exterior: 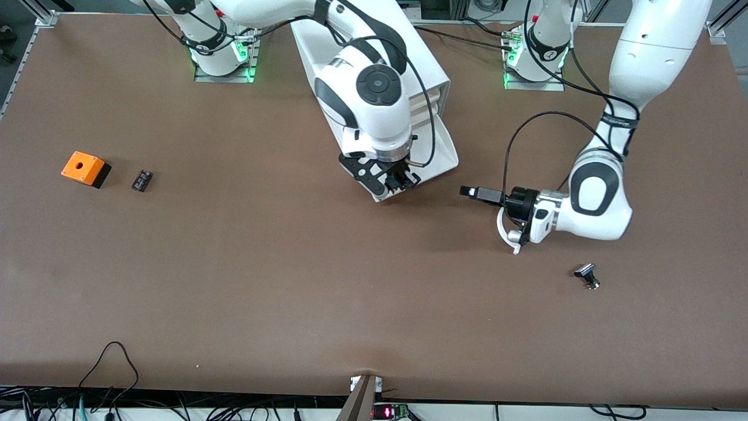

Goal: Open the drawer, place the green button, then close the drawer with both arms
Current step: 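Pull the drawer wider with the left gripper while the right gripper carries button, then lower the green button into the open drawer and open the right gripper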

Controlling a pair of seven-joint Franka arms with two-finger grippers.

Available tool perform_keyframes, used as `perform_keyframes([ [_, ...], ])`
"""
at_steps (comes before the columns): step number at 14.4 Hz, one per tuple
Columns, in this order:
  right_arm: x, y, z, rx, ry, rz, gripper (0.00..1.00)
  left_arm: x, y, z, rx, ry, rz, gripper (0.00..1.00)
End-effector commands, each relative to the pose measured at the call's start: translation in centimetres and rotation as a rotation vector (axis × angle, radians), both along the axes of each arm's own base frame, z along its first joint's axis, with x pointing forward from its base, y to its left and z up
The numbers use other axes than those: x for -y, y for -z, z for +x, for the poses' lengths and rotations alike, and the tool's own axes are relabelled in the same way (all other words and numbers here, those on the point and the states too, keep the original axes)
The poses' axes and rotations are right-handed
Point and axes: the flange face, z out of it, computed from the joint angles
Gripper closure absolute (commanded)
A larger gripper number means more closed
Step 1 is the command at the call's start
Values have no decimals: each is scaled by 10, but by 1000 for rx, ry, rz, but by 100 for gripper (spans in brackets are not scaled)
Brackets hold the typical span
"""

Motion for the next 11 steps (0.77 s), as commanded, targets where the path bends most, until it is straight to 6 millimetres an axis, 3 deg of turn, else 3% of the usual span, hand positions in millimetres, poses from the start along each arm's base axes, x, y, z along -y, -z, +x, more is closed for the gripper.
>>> perform_keyframes([
  [1, -17, 38, -22, 34, -3, -49, 100, 0, -25, 13, -90, 1, 129, 0],
  [5, -31, 66, -45, 10, 24, -58, 100, 8, -69, 34, -177, -12, 372, 0],
  [8, -38, 88, -50, 8, 57, -51, 100, 25, -99, 42, -200, -3, 544, 0],
  [9, -38, 89, -49, 7, 58, -48, 89, 29, -106, 44, -212, -20, 603, 0],
  [10, -37, 85, -47, 13, 55, -43, 70, 36, -111, 44, -242, -51, 649, 0],
  [11, -35, 81, -42, 17, 59, -37, 44, 51, -116, 41, -260, -68, 715, 0],
])
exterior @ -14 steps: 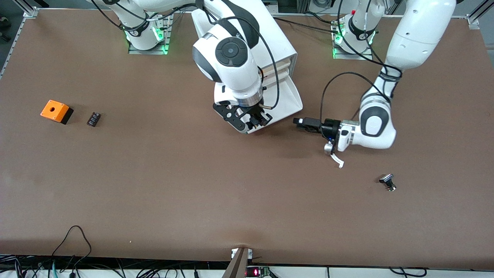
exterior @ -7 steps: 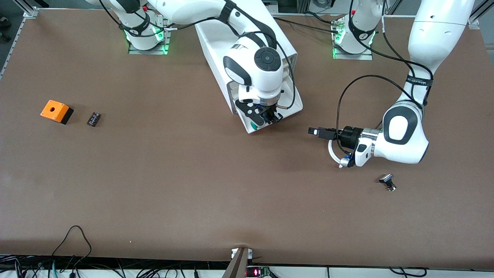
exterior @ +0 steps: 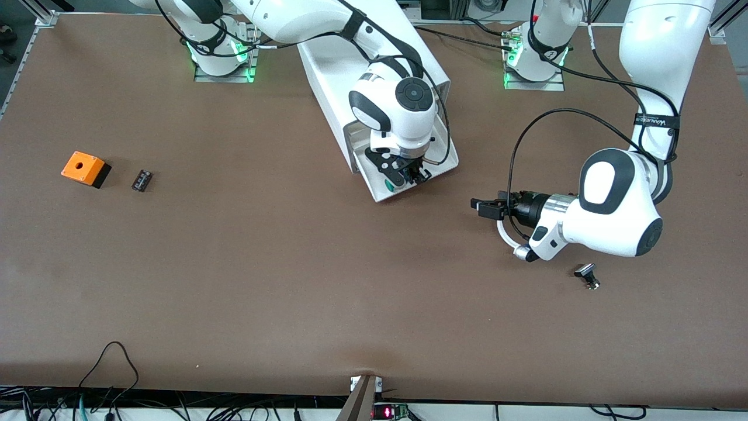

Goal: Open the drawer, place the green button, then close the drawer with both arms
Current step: 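Lower the green button into the open drawer and open the right gripper, then withdraw the right gripper while the left gripper moves to the drawer front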

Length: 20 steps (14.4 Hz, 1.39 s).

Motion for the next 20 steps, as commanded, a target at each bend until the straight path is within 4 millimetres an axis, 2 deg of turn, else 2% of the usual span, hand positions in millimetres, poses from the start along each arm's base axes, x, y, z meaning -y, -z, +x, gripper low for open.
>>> perform_keyframes([
  [1, 0, -15, 6, 32, 15, 16, 8, 30, -20, -3, -12, -16, 217, 0],
  [2, -1, -24, 10, 43, 17, 27, 0, 41, -26, -4, 11, -12, 320, 0],
  [4, 2, -50, 25, 65, 37, 50, 0, 63, -34, -5, 27, -51, 428, 0],
  [6, 9, -70, 32, 69, -10, 23, 0, 50, -35, 5, 18, -99, 431, 0],
  [7, 24, -87, 43, 60, -86, -1, 0, 53, -29, 4, 16, -92, 442, 0],
  [9, 55, -123, 57, 28, -247, -50, 0, 43, -23, 8, 9, -101, 446, 0],
  [10, 75, -145, 68, 22, -272, -48, 0, 42, -23, 8, 17, -96, 450, 0],
  [13, 135, -193, 104, 7, -365, -11, 0, 43, -14, 6, 56, -58, 543, 0],
  [15, 177, -224, 122, 14, -441, 10, 0, 50, 1, 3, 72, -67, 536, 0],
  [18, 229, -245, 134, 35, -498, -5, 0, 64, 24, -6, 92, -97, 533, 0],
  [20, 265, -251, 145, 42, -532, -20, 0, 91, 36, -18, 102, -115, 523, 0],
])
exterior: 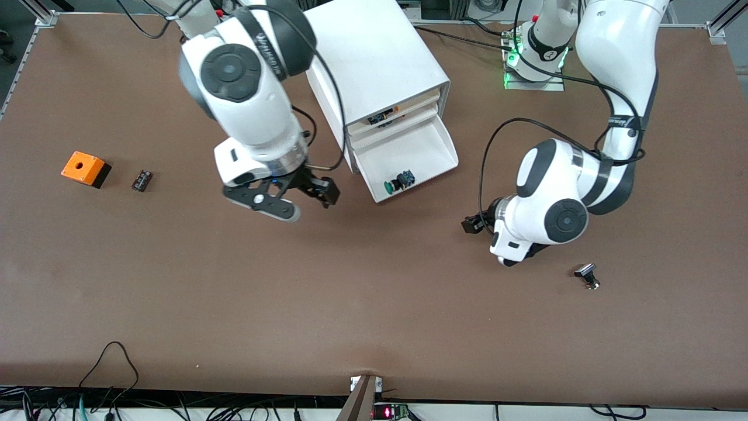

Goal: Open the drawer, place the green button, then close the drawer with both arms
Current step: 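Withdraw the right gripper while the left gripper moves to the drawer front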

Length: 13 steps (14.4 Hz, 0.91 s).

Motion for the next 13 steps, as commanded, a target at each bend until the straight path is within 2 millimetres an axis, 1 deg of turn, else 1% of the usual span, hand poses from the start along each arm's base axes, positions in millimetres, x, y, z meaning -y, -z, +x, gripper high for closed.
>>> perform_keyframes([
  [1, 48, -6, 1, -10, -79, -15, 0, 34, 16, -21, 31, -22, 4, 0],
  [4, 108, -11, 9, -25, -142, -14, 0, 64, 31, -41, 70, -66, -20, 0],
  [6, 145, -18, 8, -28, -179, -18, 0, 74, 43, -52, 77, -73, -27, 0],
  [7, 161, -21, 5, -29, -201, -23, 0, 84, 51, -63, 79, -62, -37, 1],
  [8, 173, -24, 2, -29, -223, -28, 0, 90, 54, -70, 94, -61, -46, 1],
  [9, 189, -28, 0, -27, -237, -36, 0, 91, 58, -75, 102, -73, -44, 1],
  [11, 220, -29, -5, -28, -265, -53, 0, 103, 66, -92, 98, -70, -52, 1],
  [13, 243, -32, -19, -21, -272, -51, 0, 110, 73, -109, 120, -79, -61, 1],
])
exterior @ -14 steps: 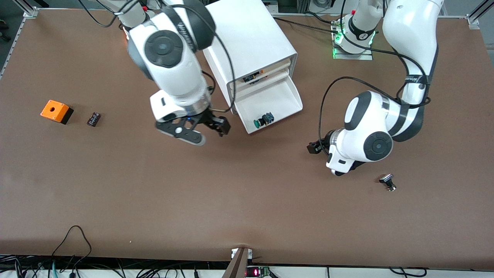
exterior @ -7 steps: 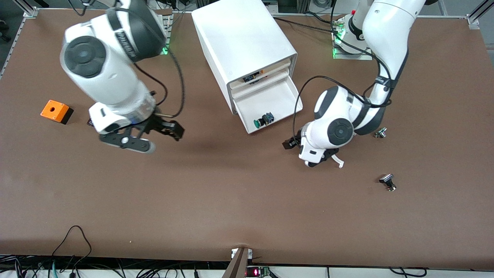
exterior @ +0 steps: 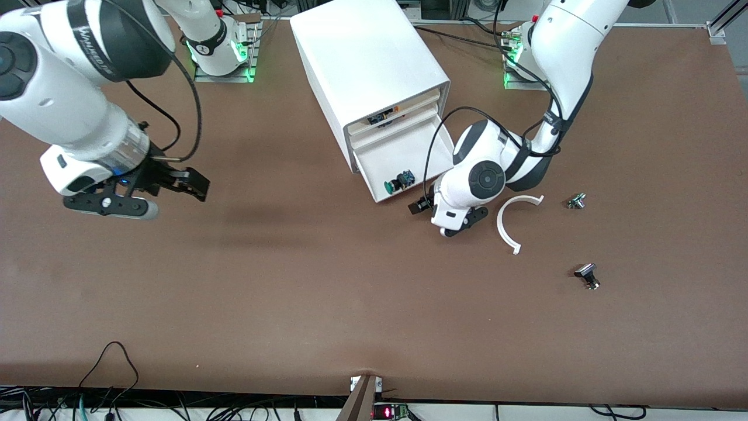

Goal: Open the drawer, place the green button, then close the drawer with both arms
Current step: 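Withdraw the right gripper while the left gripper moves to the drawer front, then push the drawer closed with the left gripper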

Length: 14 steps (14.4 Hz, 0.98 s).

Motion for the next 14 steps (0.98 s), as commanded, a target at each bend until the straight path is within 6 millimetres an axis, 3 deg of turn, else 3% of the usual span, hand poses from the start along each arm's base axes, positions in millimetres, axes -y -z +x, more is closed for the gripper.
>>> perform_keyframes([
  [1, 27, -5, -33, 17, -45, 19, 0, 1, 1, -30, 39, -11, 9, 1],
  [3, 45, -14, -49, 28, -84, 15, 0, 9, 0, -42, 34, 9, 5, 1],
  [4, 71, -21, -58, 32, -68, 10, 0, 13, -5, -50, 34, 19, 5, 1],
  [6, 87, -29, -69, 42, -44, 3, 0, 19, -6, -62, 23, 40, 4, 1],
  [8, 95, -32, -74, 46, -32, 2, 0, 29, -5, -75, 7, 42, 0, 1],
  [14, 95, -43, -86, 16, -20, -4, 0, 46, 0, -95, -17, 51, -4, 1],
])
